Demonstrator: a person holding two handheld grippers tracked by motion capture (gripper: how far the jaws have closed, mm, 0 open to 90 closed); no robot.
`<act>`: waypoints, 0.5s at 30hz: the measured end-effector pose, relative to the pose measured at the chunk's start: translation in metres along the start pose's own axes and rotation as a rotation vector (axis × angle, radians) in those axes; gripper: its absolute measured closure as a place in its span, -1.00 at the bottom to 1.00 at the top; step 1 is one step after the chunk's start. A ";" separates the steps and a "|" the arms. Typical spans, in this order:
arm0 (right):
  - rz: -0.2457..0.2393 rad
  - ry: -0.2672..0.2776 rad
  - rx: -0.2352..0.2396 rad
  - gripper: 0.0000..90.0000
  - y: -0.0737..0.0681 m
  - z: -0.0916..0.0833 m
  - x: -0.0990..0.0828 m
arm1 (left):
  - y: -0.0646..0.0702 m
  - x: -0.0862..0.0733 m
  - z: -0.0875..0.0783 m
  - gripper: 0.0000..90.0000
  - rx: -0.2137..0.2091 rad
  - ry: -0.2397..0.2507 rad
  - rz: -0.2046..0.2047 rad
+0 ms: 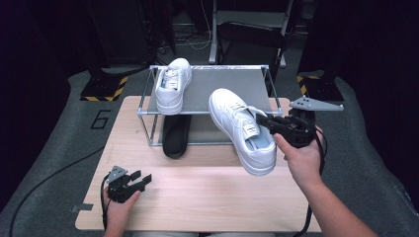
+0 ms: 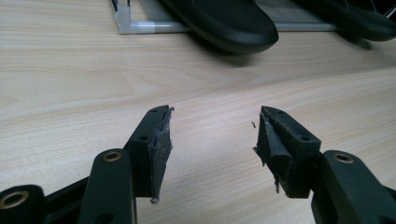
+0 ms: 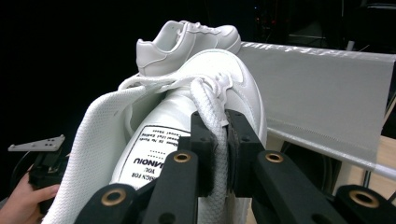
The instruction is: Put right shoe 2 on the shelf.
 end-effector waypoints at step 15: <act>0.001 0.017 -0.061 0.84 0.017 0.023 0.023 | -0.001 0.000 -0.001 -0.02 -0.002 -0.006 0.001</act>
Point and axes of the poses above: each handheld gripper's, and its own axes: z roughly forward along the jaws, x roughly out of its top, y roughly to its right, the point moved 2 cm from there along z, roughly forward along the jaws, and after that the axes turned 6 degrees about z, right-handed, at the moved point
